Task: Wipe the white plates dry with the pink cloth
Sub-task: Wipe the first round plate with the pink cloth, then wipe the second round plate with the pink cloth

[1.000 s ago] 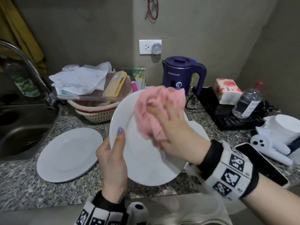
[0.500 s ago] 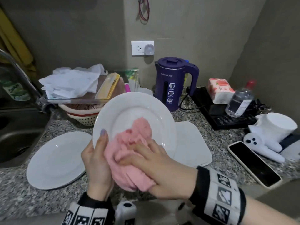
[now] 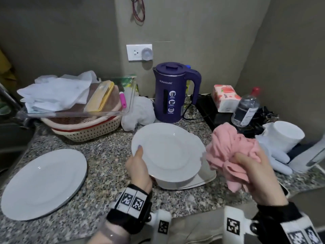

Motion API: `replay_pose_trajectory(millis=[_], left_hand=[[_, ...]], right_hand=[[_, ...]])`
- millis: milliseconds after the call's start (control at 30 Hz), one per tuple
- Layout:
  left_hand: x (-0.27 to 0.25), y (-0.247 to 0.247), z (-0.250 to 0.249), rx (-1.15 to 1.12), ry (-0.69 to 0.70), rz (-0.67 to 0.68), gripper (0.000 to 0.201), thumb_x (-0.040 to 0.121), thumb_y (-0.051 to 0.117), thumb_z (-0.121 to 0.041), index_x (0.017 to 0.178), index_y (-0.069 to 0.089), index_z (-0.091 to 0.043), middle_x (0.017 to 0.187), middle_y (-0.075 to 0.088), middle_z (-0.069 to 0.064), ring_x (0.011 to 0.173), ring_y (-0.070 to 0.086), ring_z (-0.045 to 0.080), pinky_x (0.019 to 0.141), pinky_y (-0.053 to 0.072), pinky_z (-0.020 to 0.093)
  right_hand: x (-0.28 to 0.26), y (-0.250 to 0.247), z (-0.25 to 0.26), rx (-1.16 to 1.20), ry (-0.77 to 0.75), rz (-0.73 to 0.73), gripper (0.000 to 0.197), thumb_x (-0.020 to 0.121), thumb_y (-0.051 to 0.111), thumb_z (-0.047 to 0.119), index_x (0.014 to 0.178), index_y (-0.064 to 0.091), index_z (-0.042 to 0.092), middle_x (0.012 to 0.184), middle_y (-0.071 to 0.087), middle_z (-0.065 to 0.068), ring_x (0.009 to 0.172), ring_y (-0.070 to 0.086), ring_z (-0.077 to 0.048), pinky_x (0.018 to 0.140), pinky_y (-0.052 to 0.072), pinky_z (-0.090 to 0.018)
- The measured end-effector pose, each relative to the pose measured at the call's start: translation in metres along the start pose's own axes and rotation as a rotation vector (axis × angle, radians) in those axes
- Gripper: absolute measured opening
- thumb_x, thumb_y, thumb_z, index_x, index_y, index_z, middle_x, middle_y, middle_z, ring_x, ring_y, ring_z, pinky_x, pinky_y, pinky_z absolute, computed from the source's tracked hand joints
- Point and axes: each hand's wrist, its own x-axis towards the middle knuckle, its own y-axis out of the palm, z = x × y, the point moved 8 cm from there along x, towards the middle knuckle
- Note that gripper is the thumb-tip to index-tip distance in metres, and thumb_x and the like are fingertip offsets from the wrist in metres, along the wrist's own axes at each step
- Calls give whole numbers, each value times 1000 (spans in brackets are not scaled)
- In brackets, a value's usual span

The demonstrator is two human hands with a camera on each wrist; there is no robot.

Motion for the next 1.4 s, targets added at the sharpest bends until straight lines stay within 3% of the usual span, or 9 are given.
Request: replay_pose_trajectory(millis=[100,233,400,733,933,1133,1233,1333,1400], left_hand=[[7,8,22,44,-61,-5,12,95,59,-19,84,62,-17,96,68,8,94,64,33,88,52,51],[12,9,41,74,-113,-39,11,94,62,-22,85,62,-16,98,69,10,94,65,33,88,53,53],[11,12,53,82,-145,-36,10,94,61,-22,87,65,-16,101,70,10,97,65,34,91,51,55],[15,10,59,85,-125,-69,14,94,60,-24,91,67,-12,103,71,13,98,66,36,90,52,57],[17,8,57,106,-106,-97,12,94,61,-18,86,66,-12,92,70,8,93,66,34,90,52,53],[21,5,57,189,-114,18,28,93,60,-13,118,62,0,112,68,18,102,65,37,91,52,52],[20,8,48,387,-118,175,39,77,65,-14,113,61,-1,107,69,19,94,67,36,67,60,42],[18,9,34,688,-138,313,27,89,56,-5,116,56,0,106,65,22,83,67,36,47,59,37],[21,10,26,845,-138,381,23,93,55,-2,114,55,7,95,65,25,59,69,32,41,56,32]], right_hand=[[-6,-15,-13,126,61,-77,27,74,54,-12,99,47,-19,80,54,-28,63,59,-31,47,51,-25],[-11,-15,-19,212,111,-71,20,75,51,-12,93,55,-4,71,52,-22,49,54,-23,39,42,-18],[-6,0,-18,260,119,-29,21,75,48,-15,89,56,-3,58,53,-14,40,52,-14,39,42,-17],[-1,16,-23,279,183,37,22,75,48,-13,92,57,-3,73,49,-19,46,51,-19,43,46,-20],[-6,24,-21,327,204,90,26,78,45,-17,100,54,-6,56,59,-12,43,58,-18,39,46,-22],[-10,31,-17,295,194,120,24,77,46,-21,80,51,2,55,56,-8,43,56,-14,41,46,-20],[-12,37,-16,287,186,145,24,76,47,-20,83,51,2,55,58,-6,45,57,-15,43,47,-20],[-14,45,-16,298,197,184,24,77,44,-21,81,50,2,51,57,-3,41,55,-12,41,45,-17],[-16,49,-15,307,203,197,25,78,43,-22,78,49,2,49,56,-2,39,54,-11,40,43,-16]])
